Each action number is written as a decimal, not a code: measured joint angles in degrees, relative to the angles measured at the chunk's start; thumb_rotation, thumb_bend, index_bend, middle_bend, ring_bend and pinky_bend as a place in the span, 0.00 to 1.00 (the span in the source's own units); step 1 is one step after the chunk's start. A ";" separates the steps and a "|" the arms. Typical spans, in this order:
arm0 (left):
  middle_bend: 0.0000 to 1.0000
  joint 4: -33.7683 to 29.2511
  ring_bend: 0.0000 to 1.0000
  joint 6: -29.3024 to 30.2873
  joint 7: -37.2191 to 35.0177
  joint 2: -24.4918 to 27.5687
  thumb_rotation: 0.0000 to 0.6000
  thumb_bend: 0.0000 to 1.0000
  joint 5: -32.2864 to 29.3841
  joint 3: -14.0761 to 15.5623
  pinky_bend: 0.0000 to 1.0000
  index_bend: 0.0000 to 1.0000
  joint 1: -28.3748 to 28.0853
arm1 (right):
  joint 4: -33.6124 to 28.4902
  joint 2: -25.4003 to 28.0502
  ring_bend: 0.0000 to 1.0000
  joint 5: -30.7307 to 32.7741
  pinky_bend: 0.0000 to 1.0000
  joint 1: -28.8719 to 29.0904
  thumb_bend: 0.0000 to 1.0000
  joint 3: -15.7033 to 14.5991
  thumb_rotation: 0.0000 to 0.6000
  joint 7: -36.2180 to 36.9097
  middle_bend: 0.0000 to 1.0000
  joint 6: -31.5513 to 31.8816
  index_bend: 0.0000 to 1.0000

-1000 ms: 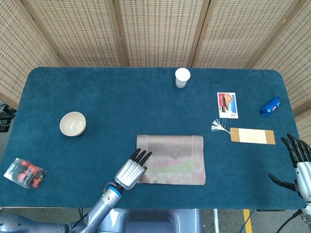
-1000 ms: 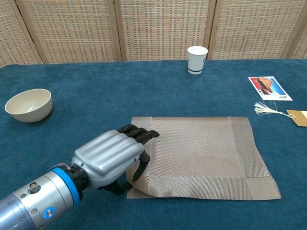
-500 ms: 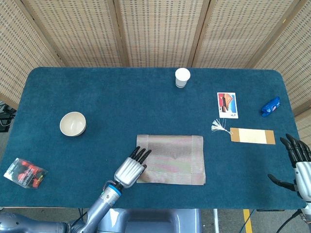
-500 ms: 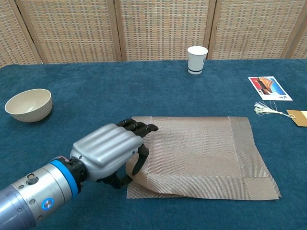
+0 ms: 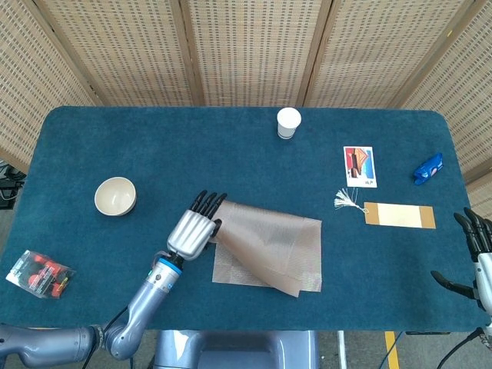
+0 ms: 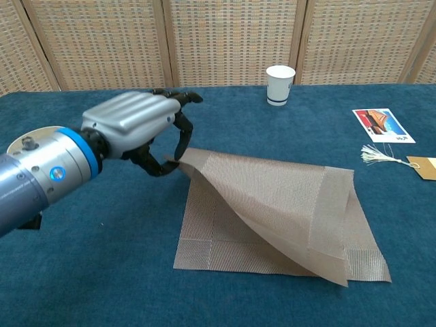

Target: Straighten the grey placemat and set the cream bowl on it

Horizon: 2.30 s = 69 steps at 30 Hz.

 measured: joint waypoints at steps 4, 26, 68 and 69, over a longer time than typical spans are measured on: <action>0.00 1.22 0.00 -1.06 0.31 1.68 1.00 0.70 -3.28 -3.77 0.00 0.61 -2.03 | 0.11 -0.14 0.00 1.12 0.00 -0.02 0.04 0.38 1.00 -0.31 0.00 -0.20 0.00; 0.00 23.08 0.00 -6.64 6.96 -0.57 1.00 0.69 -30.81 -14.23 0.00 0.57 -20.09 | 0.83 -1.21 0.00 4.97 0.00 0.80 0.04 1.84 1.00 -2.72 0.00 -2.94 0.00; 0.00 38.75 0.00 -9.85 -0.67 -2.98 1.00 0.35 -34.88 -10.42 0.00 0.14 -25.83 | 0.92 -1.80 0.00 6.73 0.00 0.73 0.04 2.81 1.00 -5.24 0.00 -3.43 0.00; 0.00 37.81 0.00 -9.54 -1.57 -2.44 1.00 0.34 -34.21 -10.25 0.00 0.13 -25.26 | 0.92 -1.83 0.00 6.72 0.00 0.73 0.04 2.81 1.00 -5.35 0.00 -3.44 0.00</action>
